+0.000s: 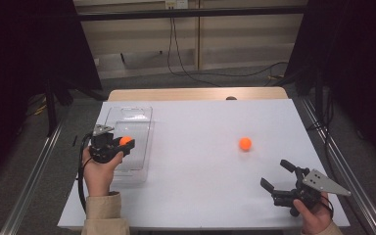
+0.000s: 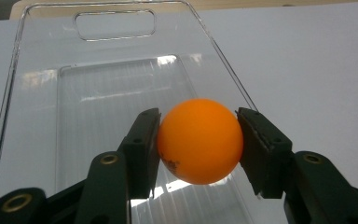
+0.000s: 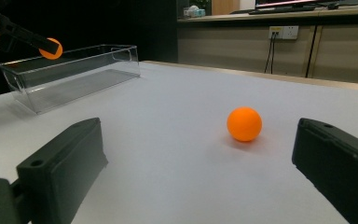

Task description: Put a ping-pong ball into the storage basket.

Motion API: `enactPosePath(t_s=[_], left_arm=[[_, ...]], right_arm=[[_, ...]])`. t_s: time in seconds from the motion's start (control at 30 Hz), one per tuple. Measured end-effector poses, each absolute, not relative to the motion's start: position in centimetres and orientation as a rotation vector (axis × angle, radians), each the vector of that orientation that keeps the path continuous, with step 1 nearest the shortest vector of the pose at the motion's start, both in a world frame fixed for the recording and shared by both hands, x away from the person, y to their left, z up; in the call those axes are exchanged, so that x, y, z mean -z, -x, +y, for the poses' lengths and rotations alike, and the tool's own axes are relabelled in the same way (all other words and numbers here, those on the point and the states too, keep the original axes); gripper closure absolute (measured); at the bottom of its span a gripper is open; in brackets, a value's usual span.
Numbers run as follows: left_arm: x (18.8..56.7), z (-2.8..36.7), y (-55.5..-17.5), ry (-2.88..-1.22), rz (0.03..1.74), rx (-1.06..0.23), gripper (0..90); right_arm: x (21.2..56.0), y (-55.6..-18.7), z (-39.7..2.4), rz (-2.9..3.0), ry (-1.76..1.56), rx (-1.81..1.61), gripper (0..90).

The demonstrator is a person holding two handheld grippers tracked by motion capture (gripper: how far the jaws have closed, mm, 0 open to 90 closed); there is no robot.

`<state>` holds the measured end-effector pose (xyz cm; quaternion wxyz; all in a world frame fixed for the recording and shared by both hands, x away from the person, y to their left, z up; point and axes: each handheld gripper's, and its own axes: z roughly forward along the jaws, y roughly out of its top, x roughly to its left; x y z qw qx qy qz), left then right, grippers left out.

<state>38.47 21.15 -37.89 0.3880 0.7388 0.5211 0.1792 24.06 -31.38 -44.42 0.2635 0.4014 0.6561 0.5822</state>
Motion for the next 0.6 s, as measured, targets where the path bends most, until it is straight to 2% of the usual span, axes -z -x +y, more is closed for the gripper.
enactPosePath(t_s=[0.6], left_arm=[[38.43,21.00,-38.75,-1.931,1.330,-0.499,50.9]], right_arm=[[44.38,-24.03,-31.45,1.767,-1.094,-1.580,1.8]])
